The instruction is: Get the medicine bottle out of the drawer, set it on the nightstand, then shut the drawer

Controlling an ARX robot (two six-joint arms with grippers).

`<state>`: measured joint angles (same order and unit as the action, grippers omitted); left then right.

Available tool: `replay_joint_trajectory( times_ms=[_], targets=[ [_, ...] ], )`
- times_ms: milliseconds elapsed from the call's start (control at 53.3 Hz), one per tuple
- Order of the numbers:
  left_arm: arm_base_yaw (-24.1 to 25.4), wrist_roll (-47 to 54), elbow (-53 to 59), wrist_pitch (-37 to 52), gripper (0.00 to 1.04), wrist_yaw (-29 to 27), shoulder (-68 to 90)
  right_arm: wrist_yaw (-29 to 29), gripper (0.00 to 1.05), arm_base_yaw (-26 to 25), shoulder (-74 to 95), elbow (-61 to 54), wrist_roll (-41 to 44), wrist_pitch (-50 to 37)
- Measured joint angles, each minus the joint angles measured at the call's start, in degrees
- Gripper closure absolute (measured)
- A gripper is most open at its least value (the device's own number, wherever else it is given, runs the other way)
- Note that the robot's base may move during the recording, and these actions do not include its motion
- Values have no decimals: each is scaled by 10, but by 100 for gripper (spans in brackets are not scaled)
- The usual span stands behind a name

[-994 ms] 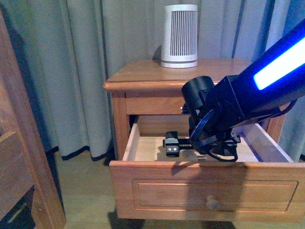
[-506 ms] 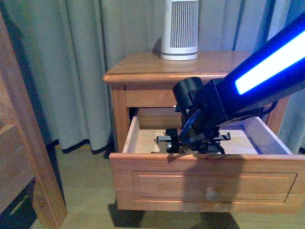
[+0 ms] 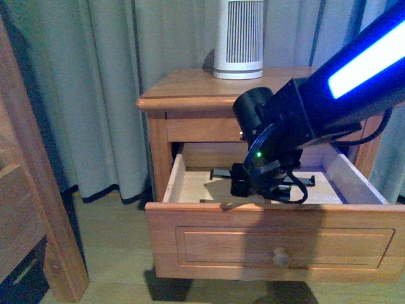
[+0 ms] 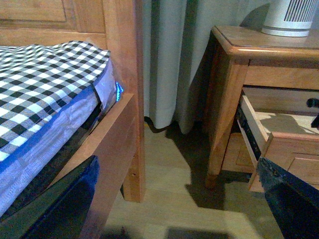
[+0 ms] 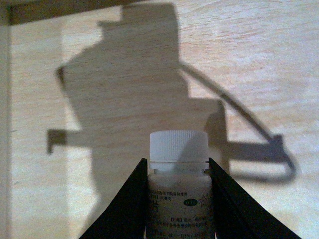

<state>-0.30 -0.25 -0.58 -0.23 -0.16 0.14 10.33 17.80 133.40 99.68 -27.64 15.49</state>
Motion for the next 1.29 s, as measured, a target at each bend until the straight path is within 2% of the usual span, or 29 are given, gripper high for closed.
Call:
replay_joint_trajectory(
  times_ms=[169, 356, 581, 769, 1125, 1144, 1294],
  targets=[
    [0, 0, 0, 0, 7, 0, 0, -16, 74, 23, -124, -63, -43, 33],
    [0, 0, 0, 0, 7, 0, 0, 41, 74, 26, -209, -57, 8, -3],
    [0, 0, 0, 0, 7, 0, 0, 82, 74, -45, -195, 76, 113, -10],
    [0, 0, 0, 0, 7, 0, 0, 98, 74, -101, -89, 225, 141, 41],
    [0, 0, 0, 0, 7, 0, 0, 120, 74, -123, 67, 368, 140, 67],
    [0, 0, 0, 0, 7, 0, 0, 124, 74, -124, 74, 372, 143, 66],
    [0, 0, 0, 0, 7, 0, 0, 110, 49, -126, 79, 359, 147, 34]
  ],
)
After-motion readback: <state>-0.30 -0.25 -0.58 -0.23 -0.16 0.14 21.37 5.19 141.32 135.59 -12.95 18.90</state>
